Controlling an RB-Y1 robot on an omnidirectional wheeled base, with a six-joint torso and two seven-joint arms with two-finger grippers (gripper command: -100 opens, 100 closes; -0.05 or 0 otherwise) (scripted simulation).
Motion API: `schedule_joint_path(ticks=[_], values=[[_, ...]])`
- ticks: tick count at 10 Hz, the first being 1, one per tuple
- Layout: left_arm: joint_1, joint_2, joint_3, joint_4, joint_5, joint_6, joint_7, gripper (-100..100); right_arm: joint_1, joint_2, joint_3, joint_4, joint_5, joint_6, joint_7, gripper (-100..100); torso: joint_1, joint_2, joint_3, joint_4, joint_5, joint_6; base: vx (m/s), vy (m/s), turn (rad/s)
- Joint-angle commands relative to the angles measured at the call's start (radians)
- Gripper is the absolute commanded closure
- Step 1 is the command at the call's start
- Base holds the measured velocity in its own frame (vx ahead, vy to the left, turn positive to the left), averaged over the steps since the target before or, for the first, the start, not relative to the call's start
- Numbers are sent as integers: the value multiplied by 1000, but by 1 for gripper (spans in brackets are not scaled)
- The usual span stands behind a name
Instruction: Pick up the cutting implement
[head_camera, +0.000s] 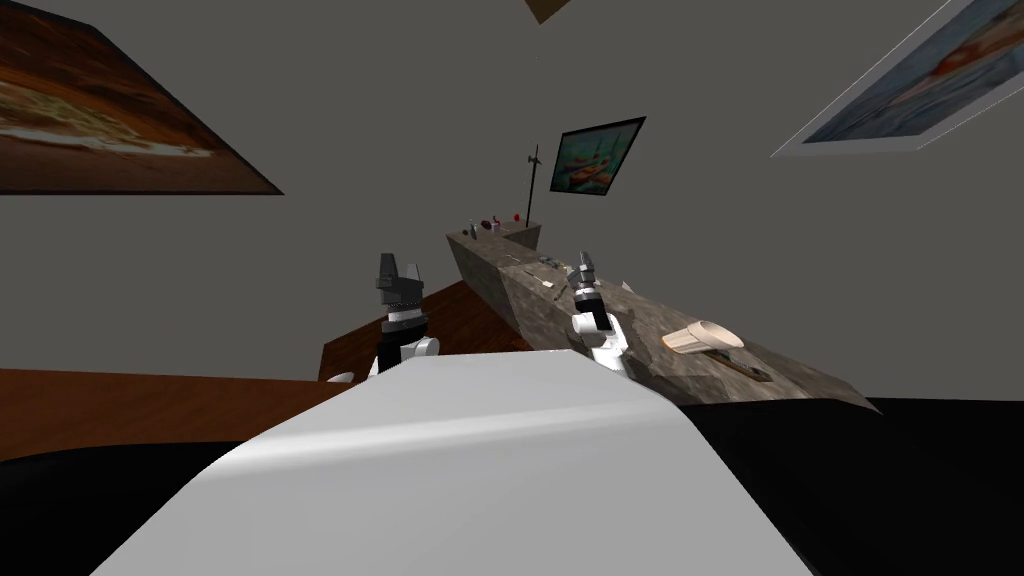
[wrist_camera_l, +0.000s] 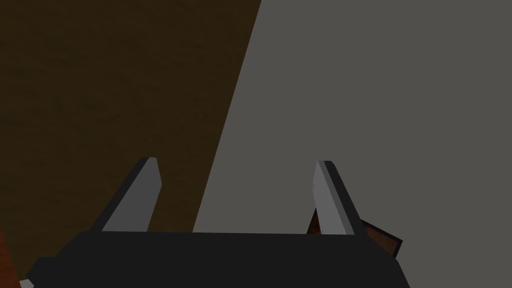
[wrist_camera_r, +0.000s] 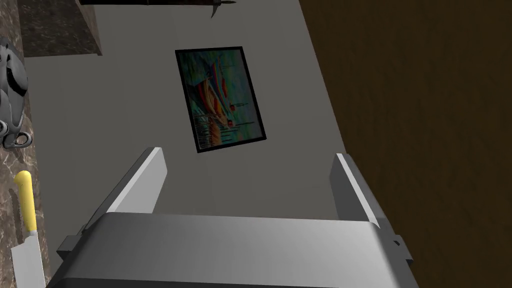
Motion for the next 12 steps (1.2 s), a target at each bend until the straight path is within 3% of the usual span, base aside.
schedule_joint_path(ticks=[1, 2, 3, 4, 5, 6, 7, 9, 10, 11, 12], values=[[0, 0, 0, 0, 0, 0, 0, 0, -17, -19, -12, 29, -10, 50, -19, -100, 0, 0, 0, 0, 0, 0, 21, 94, 39], [0, 0, 0, 0, 0, 0, 0, 0, -17, -19, -12, 29, -10, 62, -19, -100, -1, 0, 0, 0, 0, 0, 12, 34, -5], [0, 0, 0, 0, 0, 0, 0, 0, -57, -48, -29, 76, -25, 101, -48, -100, -4, 1, 0, 0, -1, 1, 14, 77, 83], [0, 0, 0, 0, 0, 0, 0, 0, -57, -48, -29, 82, -25, 131, -48, -100, -3, 1, 0, 0, -1, 0, 27, 78, 37], [0, 0, 0, 0, 0, 0, 0, 0, -97, -77, -48, 110, -40, 168, -77, -100, -2, 0, 0, 0, 0, 1, 57, 86, 51], [0, 0, 0, 0, 0, 0, 0, 0, -97, -77, -48, 136, -40, 198, -77, -100, -2, -2, -1, 0, 0, 0, 43, 75, 37], [0, 0, 0, 0, 0, 0, 0, 0, -137, -107, -66, 176, -56, 228, -109, -100, -3, -1, -1, 0, 0, 0, 49, 115, 57], [0, 0, 0, 0, 0, 0, 0, 0, -137, -107, -66, 195, -56, 272, -109, -100, -1, -1, -1, 0, 0, 1, 31, 64, 12], [0, 0, 0, 0, 0, 0, 0, 0, -177, -138, -85, 239, -72, 302, -141, -100, -4, 0, 0, 0, -1, 1, 37, 67, 61], [0, 0, 0, 0, 0, 0, 0, 0, -177, -138, -85, 256, -72, 337, -141, -100, -3, -1, 0, 0, -1, 0, 50, 71, 21], [0, 0, 0, 0, 0, 0, 0, 0, -177, -138, -85, 256, -72, 344, -141, -100, -3, -1, -1, 0, -1, 1, 25, 34, -11]])
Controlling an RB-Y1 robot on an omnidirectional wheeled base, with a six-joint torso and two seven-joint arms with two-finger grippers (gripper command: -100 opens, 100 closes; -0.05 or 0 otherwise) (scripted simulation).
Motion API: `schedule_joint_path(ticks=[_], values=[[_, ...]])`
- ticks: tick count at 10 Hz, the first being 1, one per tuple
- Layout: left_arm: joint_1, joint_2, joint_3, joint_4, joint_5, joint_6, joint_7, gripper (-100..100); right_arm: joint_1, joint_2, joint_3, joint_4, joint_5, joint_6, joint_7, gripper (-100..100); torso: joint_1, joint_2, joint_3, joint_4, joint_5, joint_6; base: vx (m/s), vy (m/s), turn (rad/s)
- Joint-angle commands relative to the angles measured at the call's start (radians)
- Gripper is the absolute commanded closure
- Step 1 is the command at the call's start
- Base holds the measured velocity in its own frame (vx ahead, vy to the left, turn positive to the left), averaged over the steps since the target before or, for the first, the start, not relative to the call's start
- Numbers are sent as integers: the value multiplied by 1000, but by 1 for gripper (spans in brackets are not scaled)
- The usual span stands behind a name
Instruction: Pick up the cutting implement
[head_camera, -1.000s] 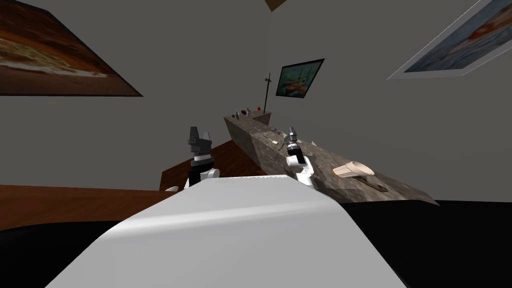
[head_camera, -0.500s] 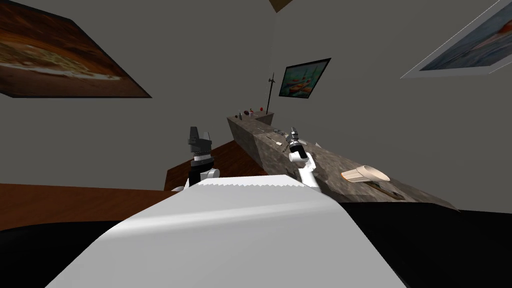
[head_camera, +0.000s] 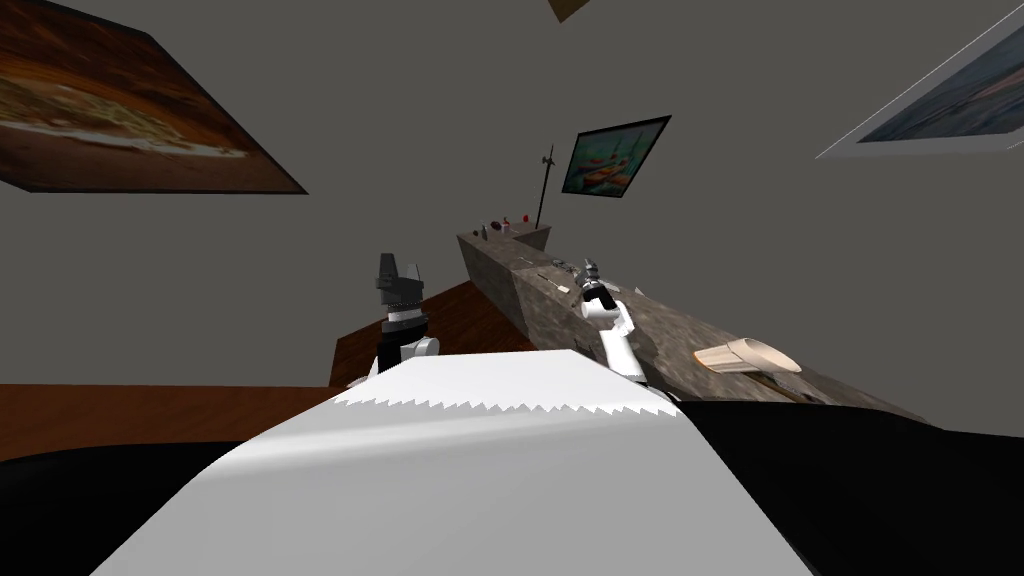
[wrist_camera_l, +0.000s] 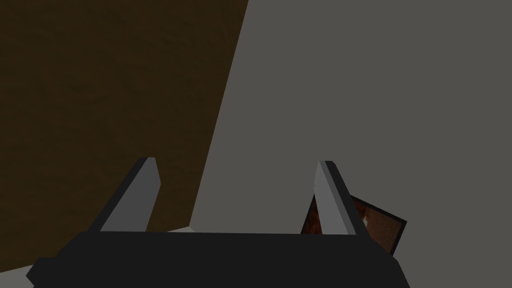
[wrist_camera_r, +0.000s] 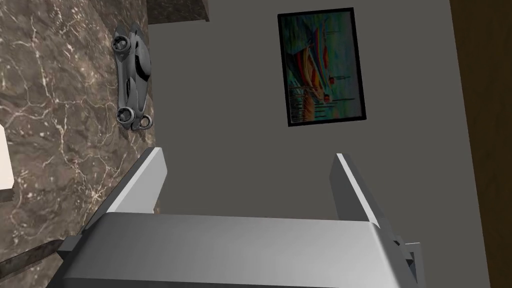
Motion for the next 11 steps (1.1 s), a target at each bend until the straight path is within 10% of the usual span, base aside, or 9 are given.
schedule_joint_path(ticks=[1, 11], values=[[0, 0, 0, 0, 0, 0, 0, 0, -36, -27, -20, 50, -14, 50, -33, -100, 0, 0, 0, 0, 0, 0, 38, 75, 36], [0, 0, 0, 0, 0, 0, 0, 0, -149, -117, -79, 254, -61, 297, -137, -100, 2, -3, -2, -1, 0, 0, 53, 57, 7]])
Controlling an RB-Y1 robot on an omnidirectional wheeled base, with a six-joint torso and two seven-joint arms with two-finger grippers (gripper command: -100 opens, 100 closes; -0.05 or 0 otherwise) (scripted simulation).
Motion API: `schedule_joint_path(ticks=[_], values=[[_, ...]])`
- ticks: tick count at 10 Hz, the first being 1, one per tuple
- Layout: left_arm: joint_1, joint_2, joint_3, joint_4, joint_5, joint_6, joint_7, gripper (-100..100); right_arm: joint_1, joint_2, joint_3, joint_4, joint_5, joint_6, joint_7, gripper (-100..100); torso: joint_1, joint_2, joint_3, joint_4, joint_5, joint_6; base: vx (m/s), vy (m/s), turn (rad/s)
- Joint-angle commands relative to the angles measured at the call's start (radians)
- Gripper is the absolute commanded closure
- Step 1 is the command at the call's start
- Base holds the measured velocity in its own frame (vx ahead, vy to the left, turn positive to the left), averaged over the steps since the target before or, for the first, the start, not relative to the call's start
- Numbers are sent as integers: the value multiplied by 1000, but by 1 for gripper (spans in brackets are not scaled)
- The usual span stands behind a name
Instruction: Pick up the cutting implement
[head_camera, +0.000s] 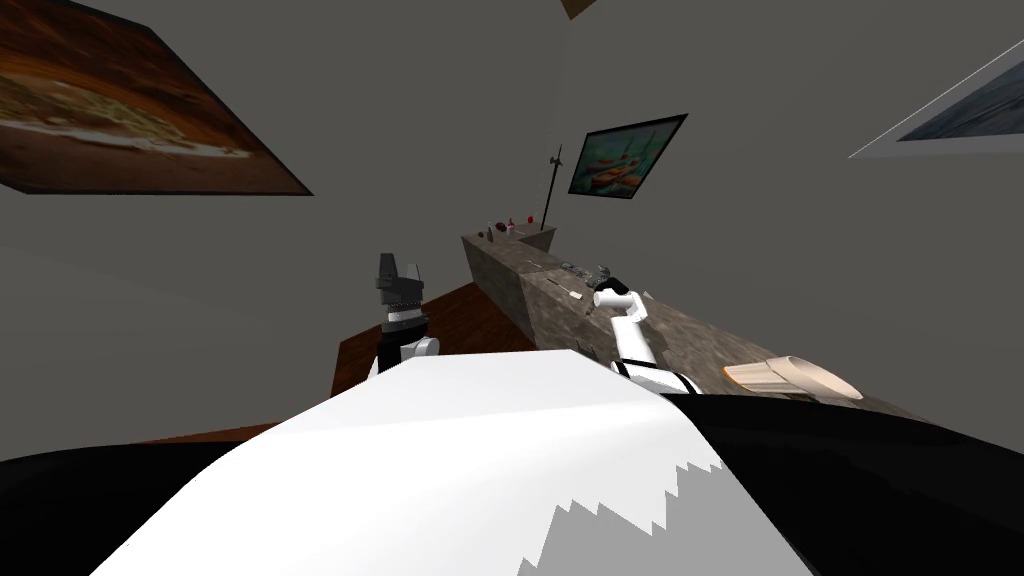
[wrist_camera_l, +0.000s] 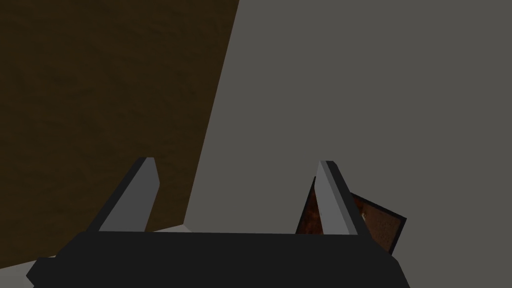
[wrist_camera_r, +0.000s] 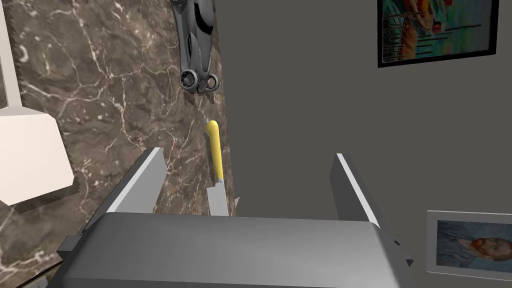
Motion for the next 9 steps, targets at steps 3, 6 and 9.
schedule_joint_path(ticks=[3, 6, 9], values=[[0, 0, 0, 0, 0, 0, 0, 0, -37, -19, -20, 77, -6, 80, -37, -100, 0, -1, -1, 0, 0, 0, 52, 35, -6], [0, 0, 0, 0, 0, 0, 0, 0, -103, -76, -59, 181, -36, 173, -110, -100, 1, -1, -1, 0, 0, 0, 83, 64, -25], [0, 0, 0, 0, 0, 0, 0, 0, -134, -104, -78, 258, -50, 250, -147, -100, -1, 0, 0, 0, 0, 0, 68, 32, -21]])
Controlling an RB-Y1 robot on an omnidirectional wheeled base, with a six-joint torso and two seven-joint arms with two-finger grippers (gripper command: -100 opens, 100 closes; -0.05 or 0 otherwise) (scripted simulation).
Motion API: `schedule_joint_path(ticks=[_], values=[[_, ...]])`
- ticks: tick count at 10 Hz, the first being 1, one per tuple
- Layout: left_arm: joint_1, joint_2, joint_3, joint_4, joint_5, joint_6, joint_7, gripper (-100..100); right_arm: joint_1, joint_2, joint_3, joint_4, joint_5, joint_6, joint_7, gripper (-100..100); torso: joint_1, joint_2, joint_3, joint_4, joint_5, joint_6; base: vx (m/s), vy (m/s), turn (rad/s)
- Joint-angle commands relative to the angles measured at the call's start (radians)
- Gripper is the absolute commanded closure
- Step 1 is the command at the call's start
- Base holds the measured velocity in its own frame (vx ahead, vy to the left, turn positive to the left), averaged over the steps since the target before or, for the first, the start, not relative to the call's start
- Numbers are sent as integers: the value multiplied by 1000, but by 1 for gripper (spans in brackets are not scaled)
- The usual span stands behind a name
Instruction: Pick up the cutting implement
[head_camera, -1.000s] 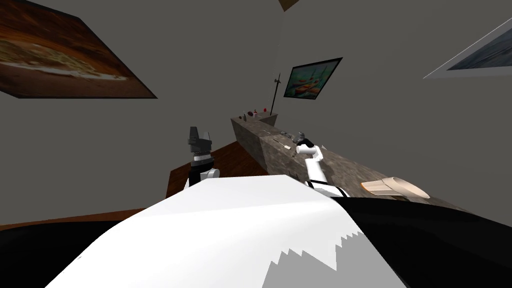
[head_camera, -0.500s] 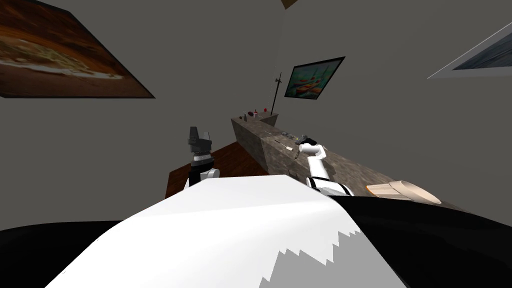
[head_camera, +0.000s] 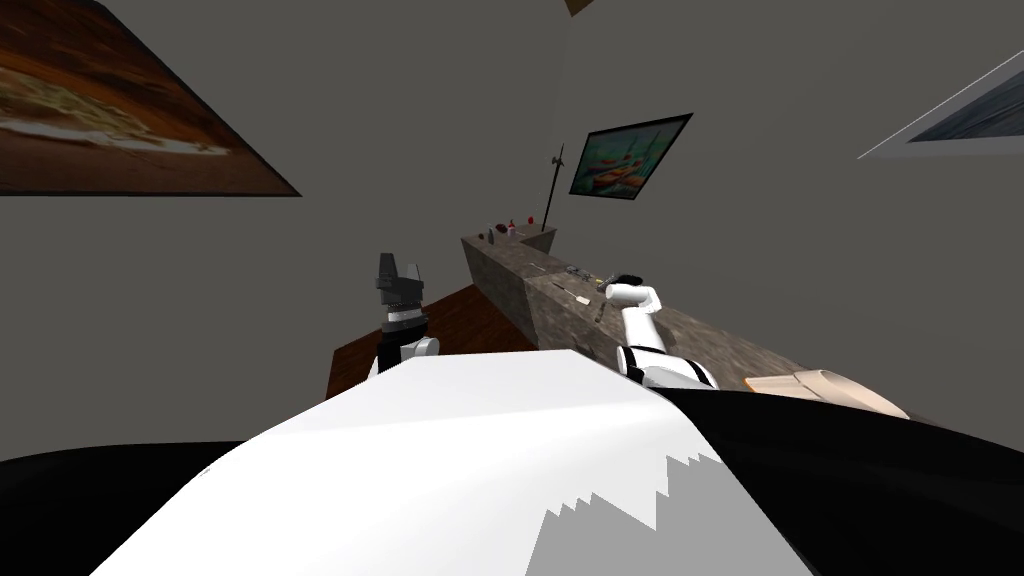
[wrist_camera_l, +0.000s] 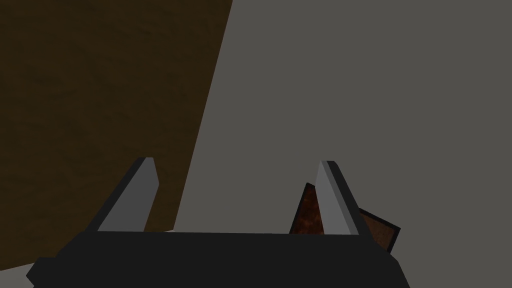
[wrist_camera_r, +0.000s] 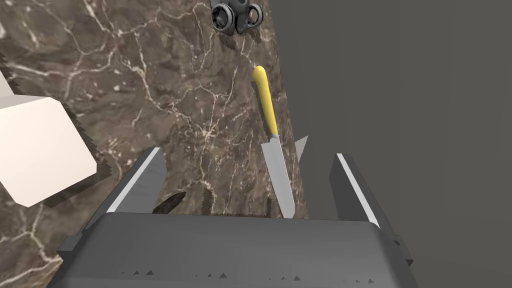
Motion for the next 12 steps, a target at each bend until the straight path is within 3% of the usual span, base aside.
schedule_joint_path(ticks=[1, 2, 4, 9, 11, 12], values=[[0, 0, 0, 0, 0, 0, 0, 0, -11, -8, -9, 44, -1, 49, -23, -100, 0, 0, 0, 0, 0, 0, 82, 36, -28], [0, 0, 0, 0, 0, 0, 0, 0, -40, -35, -28, 86, -15, 75, -60, -100, 1, 0, 0, 0, 0, 0, 101, 53, -63], [0, 0, 0, 0, 0, 0, 0, 0, -40, -35, -28, 114, -15, 110, -60, -100, 2, -1, -1, -1, 0, 0, 65, 38, -15], [0, 0, 0, 0, 0, 0, 0, 0, -117, -111, -81, 278, -54, 253, -168, -100, 1, -1, -1, -1, 0, 0, 90, 33, -43], [0, 0, 0, 0, 0, 0, 0, 0, -117, -111, -81, 320, -54, 277, -168, -100, -1, 0, -1, -1, -1, 0, 52, -3, -23], [0, 0, 0, 0, 0, 0, 0, 0, -139, -134, -97, 357, -66, 323, -202, -100, -2, 2, 1, 0, -1, 0, 51, -6, -49]])
